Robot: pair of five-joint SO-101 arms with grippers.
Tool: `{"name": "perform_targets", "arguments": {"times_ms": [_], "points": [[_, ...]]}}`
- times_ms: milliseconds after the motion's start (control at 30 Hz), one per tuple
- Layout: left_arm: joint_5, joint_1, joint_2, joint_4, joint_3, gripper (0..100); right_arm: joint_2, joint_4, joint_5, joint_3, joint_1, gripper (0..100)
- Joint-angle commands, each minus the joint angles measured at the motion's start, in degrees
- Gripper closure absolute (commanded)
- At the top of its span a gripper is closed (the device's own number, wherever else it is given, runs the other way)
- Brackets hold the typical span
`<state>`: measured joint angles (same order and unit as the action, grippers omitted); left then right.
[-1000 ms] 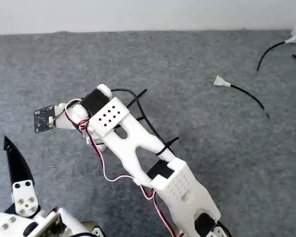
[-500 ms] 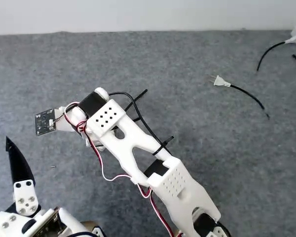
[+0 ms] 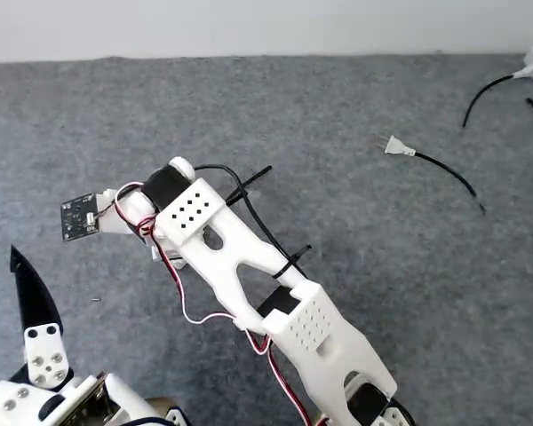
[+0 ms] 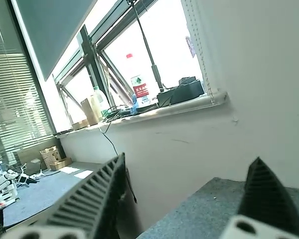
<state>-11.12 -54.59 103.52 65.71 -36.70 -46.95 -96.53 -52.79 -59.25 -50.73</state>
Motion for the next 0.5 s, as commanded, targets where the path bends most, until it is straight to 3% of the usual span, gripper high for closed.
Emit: {"name": "perform_targets", "arguments": {"times_ms": [0,467], "points": [[-0.8,0.0,1.0,0.3,1.5,63,1.4,0.0,-0.9,-3.7,-0.6,99.0],[-0.8,0.1,1.0,-1.1,1.4,63,0.7,-5.4,-0.9,-11.9,-1.5,99.0]]}}
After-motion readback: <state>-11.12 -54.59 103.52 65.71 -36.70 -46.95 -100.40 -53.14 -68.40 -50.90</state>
